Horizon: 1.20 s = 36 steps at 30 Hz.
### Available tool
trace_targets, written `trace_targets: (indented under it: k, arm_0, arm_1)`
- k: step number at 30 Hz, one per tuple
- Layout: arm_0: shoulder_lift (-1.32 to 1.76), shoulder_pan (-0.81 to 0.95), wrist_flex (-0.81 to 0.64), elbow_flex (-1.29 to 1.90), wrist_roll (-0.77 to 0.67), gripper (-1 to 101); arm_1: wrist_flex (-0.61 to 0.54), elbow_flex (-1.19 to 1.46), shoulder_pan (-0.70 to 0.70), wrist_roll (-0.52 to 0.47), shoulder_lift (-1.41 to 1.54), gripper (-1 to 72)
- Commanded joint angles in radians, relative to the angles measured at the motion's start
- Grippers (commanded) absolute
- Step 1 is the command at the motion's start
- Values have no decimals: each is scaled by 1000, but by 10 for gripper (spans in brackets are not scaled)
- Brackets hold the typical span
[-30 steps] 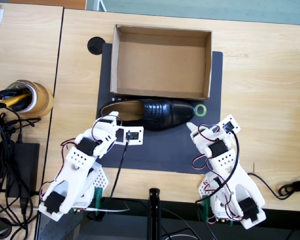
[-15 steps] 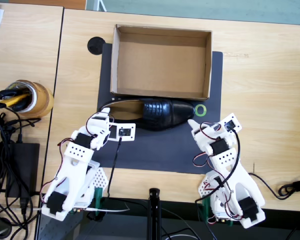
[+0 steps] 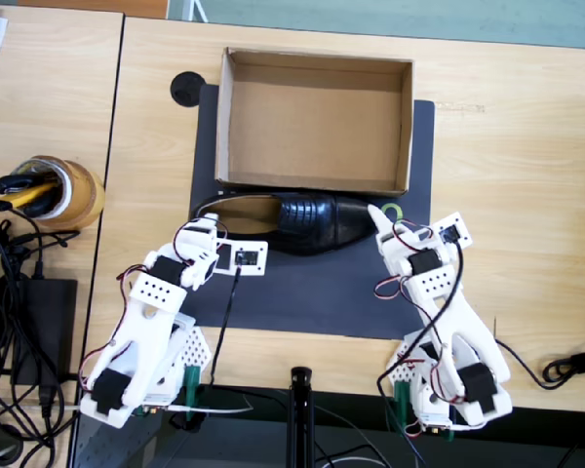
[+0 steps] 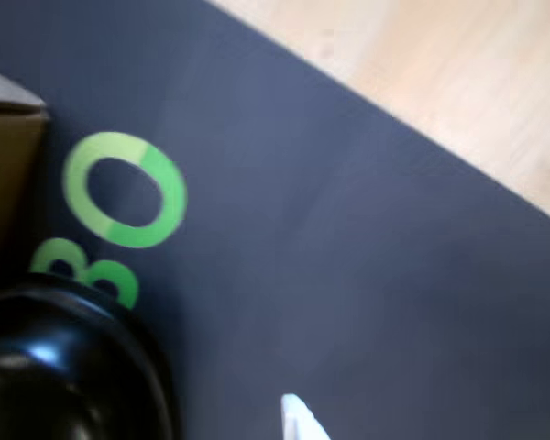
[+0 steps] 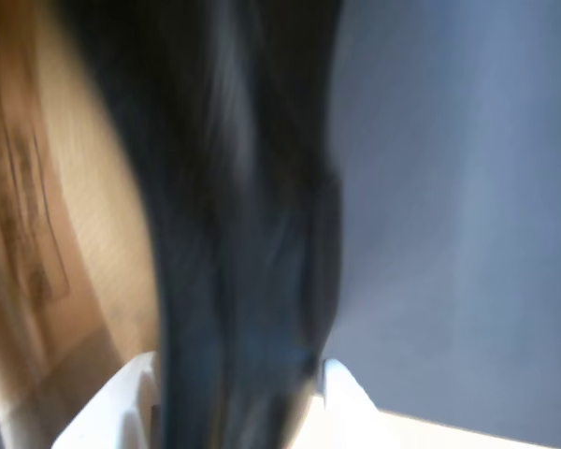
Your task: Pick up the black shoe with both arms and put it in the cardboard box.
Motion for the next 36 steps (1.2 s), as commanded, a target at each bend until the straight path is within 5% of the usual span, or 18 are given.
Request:
trace_targets:
  k: [1,18,24,28,36]
  arm_0:
    - [9,57,11,-8,-31,270]
    - [-78,-54,-63,-25,51,268]
    - [-69,-60,-57,-25,60,164]
    - [-78,-60,-63,-48,67,-1]
    - [-81,-49,-41,-92,97,-1]
  arm_1:
    - [-3,-89,-9,0,-63,636]
    - [-41,-311,-48,34,-351,584]
    - [-72,-347,-55,57,-422,518]
    - [-84,-347,-58,66,-451,389]
    - [-77,-350,-55,77,-413,29]
